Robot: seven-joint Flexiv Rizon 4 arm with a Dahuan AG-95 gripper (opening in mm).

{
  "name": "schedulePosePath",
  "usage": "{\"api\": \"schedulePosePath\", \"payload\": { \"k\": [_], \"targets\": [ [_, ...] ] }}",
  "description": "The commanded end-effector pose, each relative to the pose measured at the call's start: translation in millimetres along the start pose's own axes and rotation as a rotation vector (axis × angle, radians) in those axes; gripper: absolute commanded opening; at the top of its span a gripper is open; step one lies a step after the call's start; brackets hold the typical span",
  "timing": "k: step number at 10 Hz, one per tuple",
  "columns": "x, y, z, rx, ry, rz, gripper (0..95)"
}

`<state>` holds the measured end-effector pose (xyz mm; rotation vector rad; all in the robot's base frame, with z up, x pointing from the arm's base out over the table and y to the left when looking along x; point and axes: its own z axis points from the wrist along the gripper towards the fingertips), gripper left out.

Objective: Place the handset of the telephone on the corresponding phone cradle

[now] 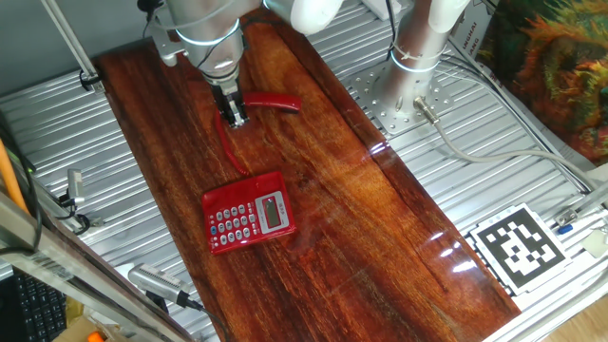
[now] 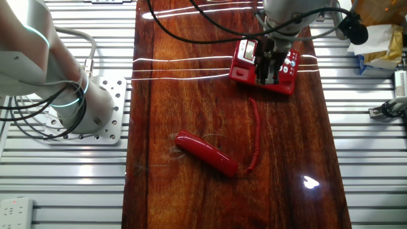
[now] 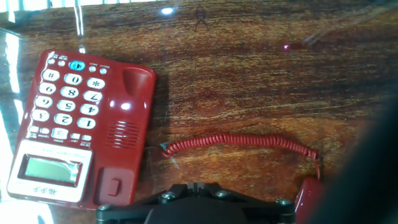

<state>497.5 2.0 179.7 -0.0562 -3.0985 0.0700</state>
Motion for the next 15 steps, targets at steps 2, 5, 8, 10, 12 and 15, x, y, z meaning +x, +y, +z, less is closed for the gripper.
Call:
{"api": "schedulePosePath", "payload": {
  "k": [2,5,8,10,12,15],
  "targets": [
    [-0.2,-1.9,-0.2,-0.003,0.003,0.006,0.0],
    [6.0,-69.3,2.8,-0.026,0.004,-0.004,0.0],
    [9.8,-155.6,12.8,-0.051,0.005,-0.024,0.0],
    [12.3,-182.2,22.1,-0.048,0.006,-0.018,0.0],
    [13.1,-188.5,39.2,-0.057,0.012,0.021,0.0],
    [31.8,-185.4,61.6,-0.073,0.025,0.085,0.0]
  ]
}}
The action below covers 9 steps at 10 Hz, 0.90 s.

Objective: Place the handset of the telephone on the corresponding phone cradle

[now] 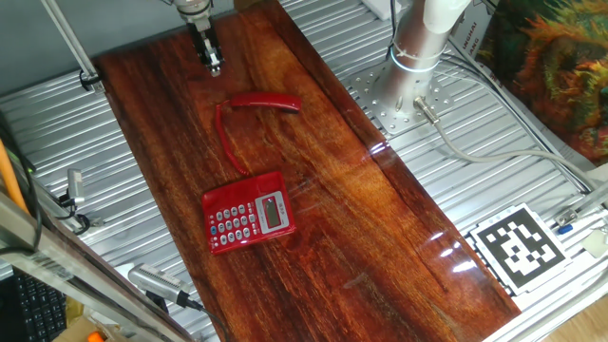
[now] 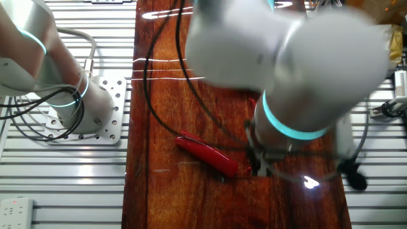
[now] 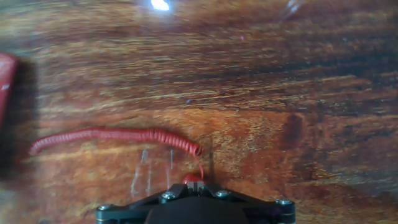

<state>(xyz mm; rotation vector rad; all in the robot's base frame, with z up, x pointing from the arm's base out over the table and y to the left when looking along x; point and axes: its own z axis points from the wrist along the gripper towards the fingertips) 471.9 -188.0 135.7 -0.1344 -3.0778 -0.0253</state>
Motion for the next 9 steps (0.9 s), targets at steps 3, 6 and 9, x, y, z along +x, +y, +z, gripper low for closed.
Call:
{"api": "schedulePosePath", "payload": {
  "k": [3,6,9],
  "targets": [
    [37.8,5.2,29.2,-0.037,0.003,0.075,0.0],
    [41.2,6.9,41.5,-0.082,0.011,0.128,0.0],
    [41.3,7.9,50.1,-0.105,0.012,0.143,0.0]
  ]
}}
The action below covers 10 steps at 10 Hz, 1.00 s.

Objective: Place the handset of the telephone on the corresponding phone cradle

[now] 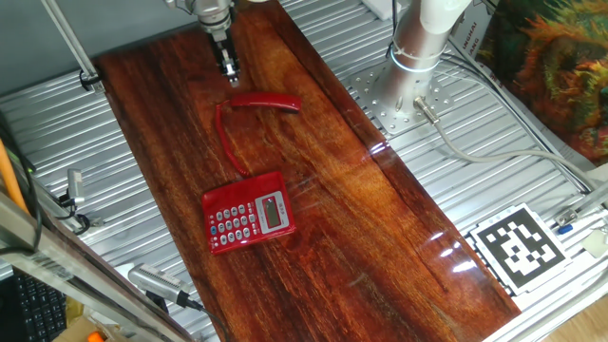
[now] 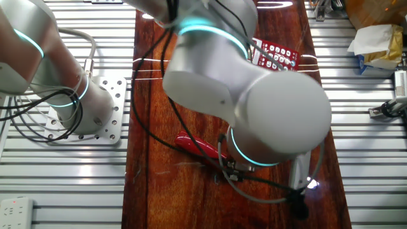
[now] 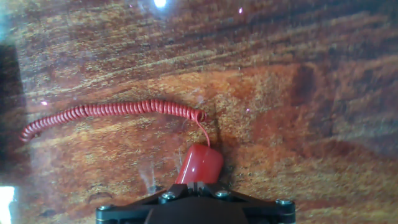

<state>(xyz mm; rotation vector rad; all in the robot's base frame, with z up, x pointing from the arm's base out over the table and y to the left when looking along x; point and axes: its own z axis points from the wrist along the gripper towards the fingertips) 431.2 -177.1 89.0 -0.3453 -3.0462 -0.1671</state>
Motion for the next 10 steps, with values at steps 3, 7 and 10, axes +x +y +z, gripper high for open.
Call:
{"api": "schedulePosePath", "payload": {
  "k": [3,7,10],
  "targets": [
    [10.1,1.4,15.0,-0.034,0.001,0.008,19.0],
    [19.6,4.3,40.8,-0.037,-0.013,0.002,57.0],
    [24.5,5.0,45.0,-0.040,-0.028,-0.009,76.0]
  ]
}}
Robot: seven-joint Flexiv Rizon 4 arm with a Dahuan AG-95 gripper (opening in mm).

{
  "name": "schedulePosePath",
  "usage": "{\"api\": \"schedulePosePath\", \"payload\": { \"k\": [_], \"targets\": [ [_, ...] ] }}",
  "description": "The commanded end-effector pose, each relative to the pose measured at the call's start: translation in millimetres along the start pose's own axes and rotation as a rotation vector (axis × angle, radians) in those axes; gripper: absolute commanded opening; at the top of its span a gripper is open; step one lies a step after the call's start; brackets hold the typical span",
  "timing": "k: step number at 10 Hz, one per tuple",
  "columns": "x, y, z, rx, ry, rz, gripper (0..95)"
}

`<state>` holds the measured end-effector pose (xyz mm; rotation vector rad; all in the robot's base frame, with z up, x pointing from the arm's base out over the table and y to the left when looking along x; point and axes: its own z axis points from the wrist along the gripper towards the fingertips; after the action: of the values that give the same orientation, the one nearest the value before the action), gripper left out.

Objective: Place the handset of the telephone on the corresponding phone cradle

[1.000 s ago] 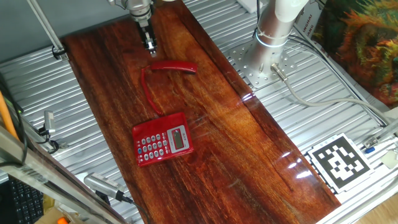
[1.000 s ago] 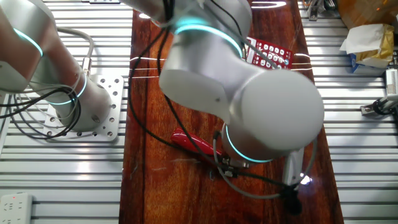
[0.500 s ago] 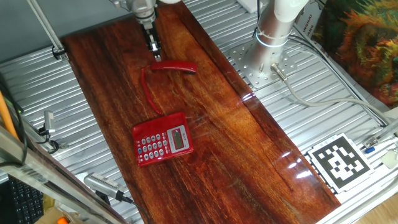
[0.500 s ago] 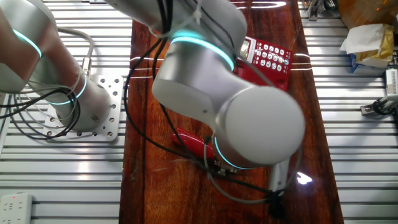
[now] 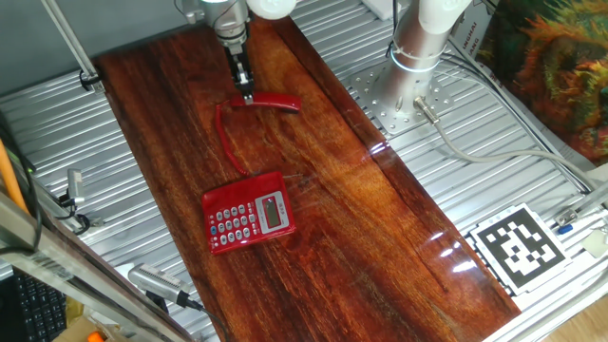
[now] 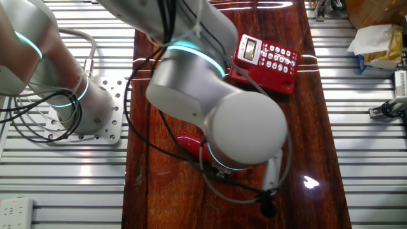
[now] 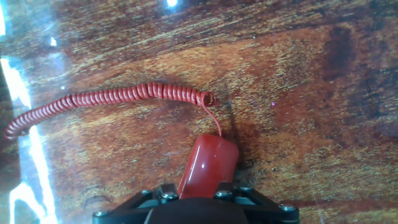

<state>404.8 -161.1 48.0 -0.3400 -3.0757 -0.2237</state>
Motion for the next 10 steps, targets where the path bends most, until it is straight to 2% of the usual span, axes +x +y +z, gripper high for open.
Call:
{"api": "schedulePosePath", "payload": {
  "k": [1,4,10],
  "targets": [
    [-1.2,-0.4,1.1,-0.003,0.000,-0.005,76.0],
    [-1.4,-0.2,3.1,-0.003,-0.002,-0.008,76.0],
    [-1.7,1.5,18.5,-0.003,-0.005,-0.007,76.0]
  ]
}}
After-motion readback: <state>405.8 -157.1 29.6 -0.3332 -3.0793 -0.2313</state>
